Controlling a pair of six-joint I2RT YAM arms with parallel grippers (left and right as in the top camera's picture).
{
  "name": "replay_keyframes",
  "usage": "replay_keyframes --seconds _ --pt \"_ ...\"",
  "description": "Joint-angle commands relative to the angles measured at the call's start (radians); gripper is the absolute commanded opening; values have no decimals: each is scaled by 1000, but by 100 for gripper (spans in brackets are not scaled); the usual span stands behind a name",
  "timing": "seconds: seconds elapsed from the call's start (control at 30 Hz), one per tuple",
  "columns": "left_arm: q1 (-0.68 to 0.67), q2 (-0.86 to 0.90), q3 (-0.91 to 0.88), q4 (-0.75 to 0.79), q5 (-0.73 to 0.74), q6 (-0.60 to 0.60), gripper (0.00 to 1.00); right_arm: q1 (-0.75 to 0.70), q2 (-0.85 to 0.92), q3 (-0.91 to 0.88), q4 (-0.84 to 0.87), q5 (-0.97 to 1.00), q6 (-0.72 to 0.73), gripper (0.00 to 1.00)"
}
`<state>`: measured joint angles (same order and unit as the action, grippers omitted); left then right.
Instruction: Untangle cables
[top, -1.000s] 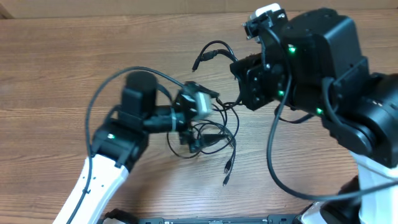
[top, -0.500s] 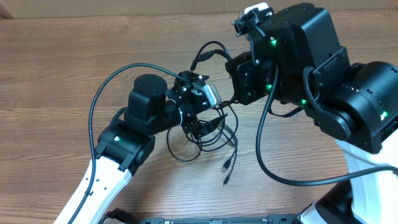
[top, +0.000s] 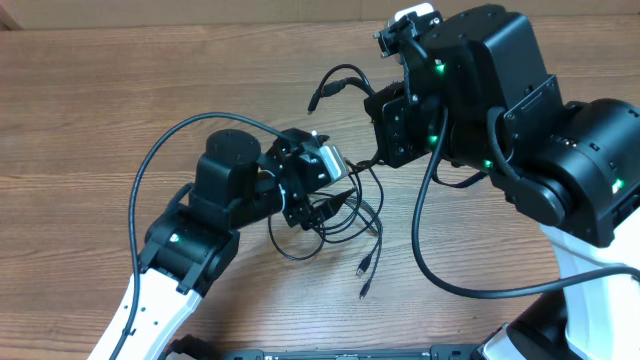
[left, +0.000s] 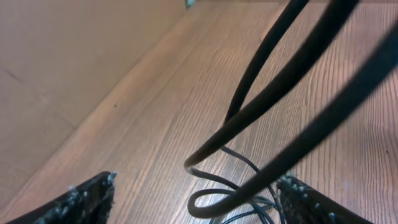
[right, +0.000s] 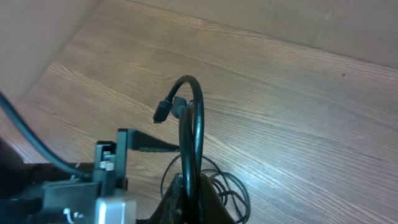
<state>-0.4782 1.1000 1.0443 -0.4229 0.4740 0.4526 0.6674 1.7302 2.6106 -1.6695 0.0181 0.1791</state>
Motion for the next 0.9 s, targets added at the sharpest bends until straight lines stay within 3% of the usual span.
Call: replay_keyframes --seconds 0.0,0.03,0.07,0.23,0.47,0.6,0.77,0.87 --pt "0 -10 19 2 14 4 46 -2 -13 9 6 15 -4 4" --pt "0 -9 19 9 34 4 18 -2 -13 9 6 14 -4 4" --pt "0 -8 19 13 49 4 4 -2 -13 9 6 14 -4 4" --pt "0 -8 19 76 132 3 4 -2 -13 9 5 14 -4 4" --pt "0 -8 19 101 124 3 4 -2 -13 9 -24 16 -4 4" --pt "1 -13 19 59 -44 3 4 -2 -13 9 -24 84 -4 4" --pt "1 -40 19 36 -450 -108 4 -2 -13 9 -24 181 -3 4" --pt "1 -68 19 41 -562 -120 4 -2 -13 9 -24 184 -3 4"
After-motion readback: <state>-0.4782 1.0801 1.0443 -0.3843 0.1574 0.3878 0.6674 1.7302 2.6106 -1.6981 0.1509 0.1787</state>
